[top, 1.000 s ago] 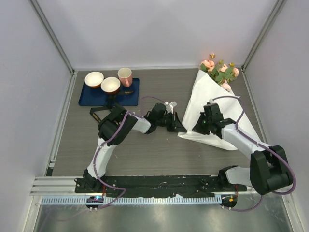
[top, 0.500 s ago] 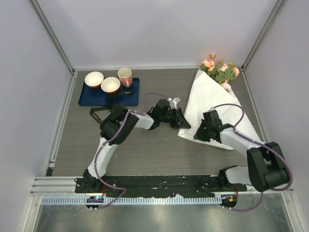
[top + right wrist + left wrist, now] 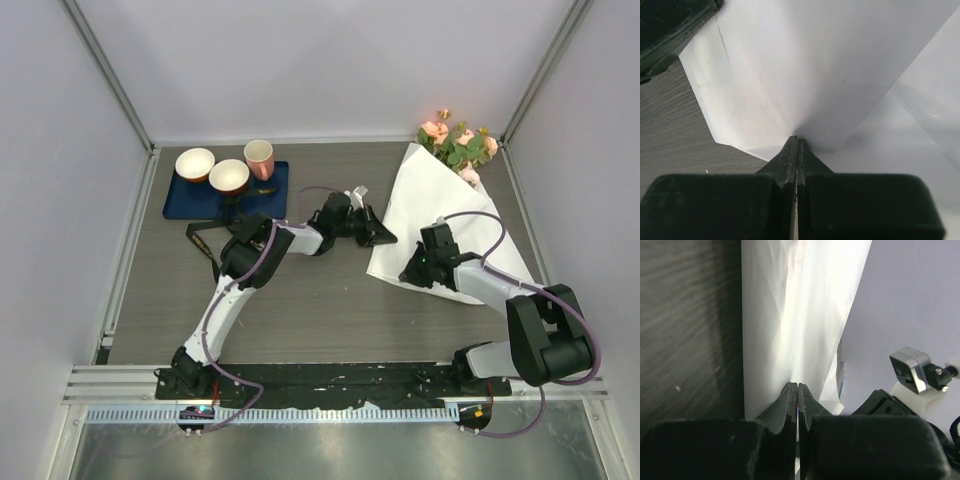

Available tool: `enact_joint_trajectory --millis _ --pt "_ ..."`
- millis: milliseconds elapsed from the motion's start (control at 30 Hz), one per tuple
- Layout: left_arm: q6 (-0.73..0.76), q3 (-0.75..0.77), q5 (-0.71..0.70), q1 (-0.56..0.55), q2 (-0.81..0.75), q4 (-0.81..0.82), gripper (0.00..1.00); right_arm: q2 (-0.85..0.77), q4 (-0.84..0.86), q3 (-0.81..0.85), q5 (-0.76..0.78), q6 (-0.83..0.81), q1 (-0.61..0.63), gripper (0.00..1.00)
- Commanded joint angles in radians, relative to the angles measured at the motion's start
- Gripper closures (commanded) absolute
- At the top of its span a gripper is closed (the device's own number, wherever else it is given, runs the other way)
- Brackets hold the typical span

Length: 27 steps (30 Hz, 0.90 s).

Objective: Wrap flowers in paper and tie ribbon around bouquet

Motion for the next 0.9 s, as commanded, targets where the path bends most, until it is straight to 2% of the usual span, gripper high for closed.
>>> enact_joint_trajectory --millis 0,133,300,500,667,767,867 --pt "-0.095 0.011 -0.122 0.055 0.087 0.029 0.98 0.043 -0.053 0.017 0.017 -0.040 -0.019 1.00" --pt "-0.092 -0.015 -0.128 0.053 0.080 0.020 1.00 -0.018 -0.051 0.092 -0.114 -0.092 -0.019 1.00" --pt "-0.117 -0.071 -0.133 0.052 0.063 0.067 1.00 -0.075 -0.050 0.173 -0.213 -0.077 -0.020 0.93" --pt "-0.094 -0.058 -0.122 0.046 0.063 0.043 1.00 0.048 0.047 0.213 -0.235 -0.048 -0.016 0.88" --pt "-0.077 -0.041 -0.108 0.044 0.063 0.023 1.00 0.154 0.085 0.210 -0.217 -0.032 -0.005 0.93" --pt "-0.057 -0.035 -0.111 0.046 0.041 0.001 0.96 0.168 0.088 0.146 -0.165 -0.014 -0.005 0.96" --pt "-0.055 -0.024 -0.131 0.052 0.020 -0.012 0.83 0.168 0.101 0.083 -0.139 0.000 -0.005 1.00"
